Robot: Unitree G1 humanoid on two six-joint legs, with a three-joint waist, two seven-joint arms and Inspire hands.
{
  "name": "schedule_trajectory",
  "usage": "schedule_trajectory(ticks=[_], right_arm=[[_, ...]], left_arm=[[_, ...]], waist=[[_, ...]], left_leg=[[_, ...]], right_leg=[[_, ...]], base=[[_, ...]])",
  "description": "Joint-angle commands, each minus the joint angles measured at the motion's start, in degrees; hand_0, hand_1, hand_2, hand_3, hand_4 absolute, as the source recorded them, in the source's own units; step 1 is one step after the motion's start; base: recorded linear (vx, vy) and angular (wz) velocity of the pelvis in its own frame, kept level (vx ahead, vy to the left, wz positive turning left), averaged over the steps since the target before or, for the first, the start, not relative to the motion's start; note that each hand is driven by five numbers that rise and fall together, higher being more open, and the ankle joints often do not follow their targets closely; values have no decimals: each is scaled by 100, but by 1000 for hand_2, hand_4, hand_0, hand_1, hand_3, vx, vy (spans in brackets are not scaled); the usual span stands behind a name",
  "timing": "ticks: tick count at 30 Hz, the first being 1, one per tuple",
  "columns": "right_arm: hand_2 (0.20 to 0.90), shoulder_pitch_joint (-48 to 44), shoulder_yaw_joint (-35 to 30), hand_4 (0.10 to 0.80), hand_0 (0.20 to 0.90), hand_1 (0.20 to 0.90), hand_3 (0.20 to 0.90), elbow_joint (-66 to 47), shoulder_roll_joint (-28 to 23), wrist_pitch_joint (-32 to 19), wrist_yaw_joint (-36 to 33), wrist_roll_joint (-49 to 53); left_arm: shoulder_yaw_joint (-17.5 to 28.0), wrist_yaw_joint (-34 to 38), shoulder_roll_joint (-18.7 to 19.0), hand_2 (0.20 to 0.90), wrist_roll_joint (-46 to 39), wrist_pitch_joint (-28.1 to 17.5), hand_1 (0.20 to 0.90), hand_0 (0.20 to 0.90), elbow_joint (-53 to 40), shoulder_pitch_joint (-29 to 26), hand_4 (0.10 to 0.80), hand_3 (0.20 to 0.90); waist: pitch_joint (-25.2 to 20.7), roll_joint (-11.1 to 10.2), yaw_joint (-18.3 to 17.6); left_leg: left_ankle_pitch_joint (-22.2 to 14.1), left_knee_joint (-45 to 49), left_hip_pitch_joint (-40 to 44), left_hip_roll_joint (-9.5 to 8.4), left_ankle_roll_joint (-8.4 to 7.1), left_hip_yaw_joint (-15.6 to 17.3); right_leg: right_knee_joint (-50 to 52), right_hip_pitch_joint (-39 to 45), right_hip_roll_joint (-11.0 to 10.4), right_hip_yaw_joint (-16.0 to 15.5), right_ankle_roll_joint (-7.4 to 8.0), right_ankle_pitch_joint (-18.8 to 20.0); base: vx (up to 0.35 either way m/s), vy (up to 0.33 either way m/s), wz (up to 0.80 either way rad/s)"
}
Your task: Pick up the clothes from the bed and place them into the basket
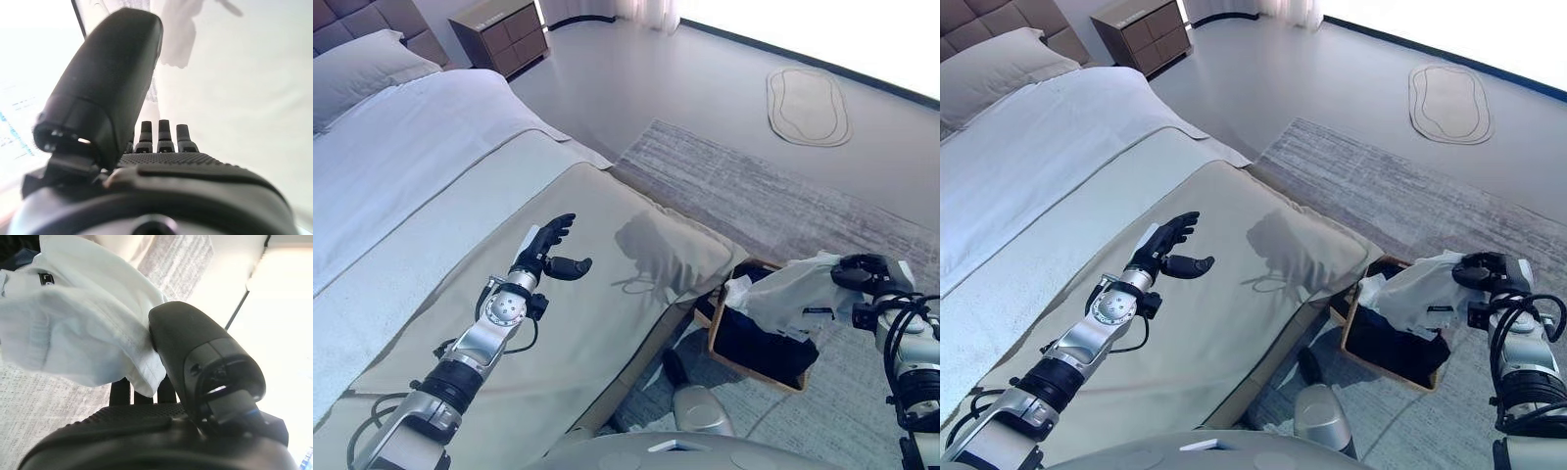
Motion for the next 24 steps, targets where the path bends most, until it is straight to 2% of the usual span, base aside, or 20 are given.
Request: schedule_trajectory(ticks=[1, 3, 4, 5, 6, 24], right_arm=[[300, -595, -164, 100, 300, 300, 200, 62, -570, -573, -299, -200], [300, -546, -178, 100, 300, 300, 200, 76, -526, -502, -328, -227], [486, -513, -172, 317, 486, 486, 417, 117, -490, -461, -384, -189], [815, -497, -164, 701, 815, 815, 801, 133, -479, -442, -411, -148], [900, -463, -183, 800, 900, 900, 900, 200, -454, -464, -413, -152], [900, -222, -221, 800, 900, 900, 900, 243, -263, -525, -295, -220]], left_arm=[[98, 105, -89, 900, 249, -450, 900, 900, -180, -266, 800, 900], [93, 87, -96, 900, 254, -442, 900, 900, -202, -262, 800, 900], [80, 75, -106, 900, 272, -426, 900, 900, -208, -276, 800, 900], [66, 74, -109, 900, 273, -412, 900, 900, -215, -286, 800, 900], [40, 77, -110, 900, 274, -405, 900, 900, -216, -296, 800, 900], [136, 82, -157, 900, 347, -384, 900, 900, -204, -63, 800, 900]], waist=[[-60, 207, 88], [-66, 208, 91], [-71, 198, 97], [-76, 193, 100], [-78, 180, 100], [-275, 92, 185]], left_leg=[[-822, 459, 207, -109, 345, -560], [-817, 459, 205, -100, 343, -534], [-812, 451, 202, -99, 346, -534], [-808, 442, 204, -101, 350, -538], [-813, 446, 204, -101, 352, -542], [-829, 472, 278, -85, 361, -637]], right_leg=[[132, 153, 333, -424, 7, -213], [125, 163, 329, -427, 9, -219], [117, 168, 339, -425, 6, -218], [115, 169, 347, -419, 3, -216], [115, 176, 359, -414, 3, -219], [107, 324, 406, -345, -19, -249]], base=[[3, -20, 4], [-4, -20, 1], [-10, -39, -1], [-12, -45, -2], [-7, -30, -2], [10, -1, 0]])
